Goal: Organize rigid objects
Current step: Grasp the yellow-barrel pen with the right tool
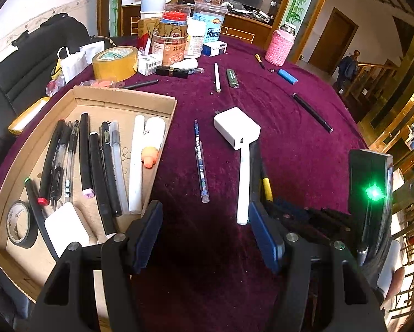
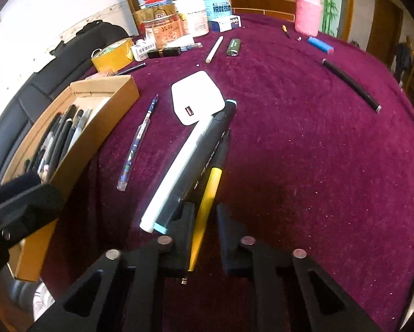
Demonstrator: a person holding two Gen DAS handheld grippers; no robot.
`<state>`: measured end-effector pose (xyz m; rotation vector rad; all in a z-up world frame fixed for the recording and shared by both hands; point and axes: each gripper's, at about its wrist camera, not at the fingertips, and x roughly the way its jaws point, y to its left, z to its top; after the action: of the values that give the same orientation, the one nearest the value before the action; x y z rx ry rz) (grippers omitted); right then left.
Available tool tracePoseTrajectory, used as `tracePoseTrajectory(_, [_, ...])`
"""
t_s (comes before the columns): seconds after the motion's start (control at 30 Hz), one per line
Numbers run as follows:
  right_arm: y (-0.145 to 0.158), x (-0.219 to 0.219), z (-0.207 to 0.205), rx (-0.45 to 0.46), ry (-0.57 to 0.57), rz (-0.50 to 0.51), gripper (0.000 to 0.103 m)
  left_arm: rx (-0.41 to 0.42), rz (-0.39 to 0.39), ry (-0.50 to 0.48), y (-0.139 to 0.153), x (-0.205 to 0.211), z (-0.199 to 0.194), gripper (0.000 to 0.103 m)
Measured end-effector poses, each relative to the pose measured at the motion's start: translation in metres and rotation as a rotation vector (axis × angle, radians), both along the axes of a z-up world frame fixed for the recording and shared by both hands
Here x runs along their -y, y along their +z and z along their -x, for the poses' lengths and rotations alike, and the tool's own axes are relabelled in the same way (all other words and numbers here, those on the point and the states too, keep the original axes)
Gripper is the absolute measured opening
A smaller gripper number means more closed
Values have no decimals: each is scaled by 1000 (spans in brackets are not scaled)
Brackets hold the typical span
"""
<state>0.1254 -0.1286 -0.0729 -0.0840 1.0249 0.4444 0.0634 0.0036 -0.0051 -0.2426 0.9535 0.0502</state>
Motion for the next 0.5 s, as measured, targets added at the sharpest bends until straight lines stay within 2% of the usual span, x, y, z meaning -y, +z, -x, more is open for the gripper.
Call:
tracePoseTrajectory(0.17, [1, 22, -3, -7, -39, 16, 7, -10, -13, -19, -3, 7, -2, 64])
tracePoseTrajectory(0.3, [0, 51, -14, -26, -94, -13, 7, -23, -15, -53, -6, 18, -10, 63])
tracePoseTrajectory(0.5, [-4, 86, -35, -48, -131, -160, 7, -48, 2, -140, -19, 43, -41, 63])
